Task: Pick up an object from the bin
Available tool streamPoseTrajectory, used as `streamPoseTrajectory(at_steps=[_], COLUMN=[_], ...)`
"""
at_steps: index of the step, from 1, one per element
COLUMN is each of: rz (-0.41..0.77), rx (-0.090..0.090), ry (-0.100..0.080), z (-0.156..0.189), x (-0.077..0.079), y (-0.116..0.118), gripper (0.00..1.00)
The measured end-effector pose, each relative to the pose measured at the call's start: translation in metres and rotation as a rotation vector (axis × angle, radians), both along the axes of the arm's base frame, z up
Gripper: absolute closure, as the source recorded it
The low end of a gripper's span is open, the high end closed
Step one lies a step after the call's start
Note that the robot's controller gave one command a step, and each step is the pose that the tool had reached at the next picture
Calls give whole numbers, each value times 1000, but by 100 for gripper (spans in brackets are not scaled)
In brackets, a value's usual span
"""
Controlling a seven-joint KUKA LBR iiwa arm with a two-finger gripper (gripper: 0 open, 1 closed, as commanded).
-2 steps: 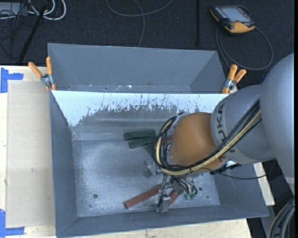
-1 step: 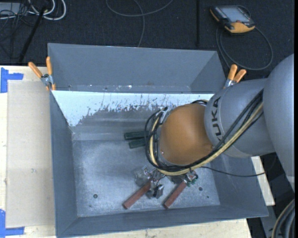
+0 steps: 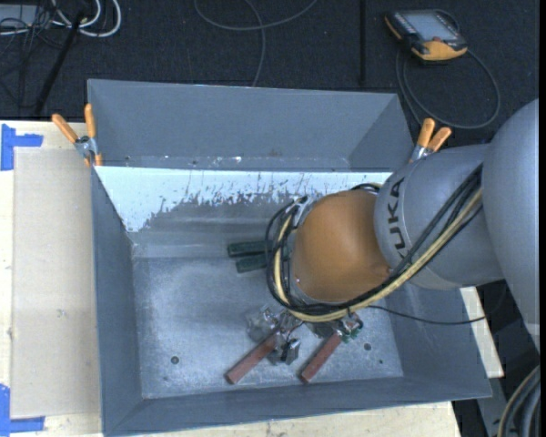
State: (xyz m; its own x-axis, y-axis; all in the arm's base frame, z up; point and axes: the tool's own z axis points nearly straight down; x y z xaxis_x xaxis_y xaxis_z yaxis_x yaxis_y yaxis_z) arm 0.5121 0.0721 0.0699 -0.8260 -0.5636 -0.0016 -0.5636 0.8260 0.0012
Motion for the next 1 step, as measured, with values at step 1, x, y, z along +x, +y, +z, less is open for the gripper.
streamPoseTrajectory(at_steps=[1], rz=[-16], rx=[-1], ry=[-1], z=[151], x=[3], y=[-42], gripper=[100])
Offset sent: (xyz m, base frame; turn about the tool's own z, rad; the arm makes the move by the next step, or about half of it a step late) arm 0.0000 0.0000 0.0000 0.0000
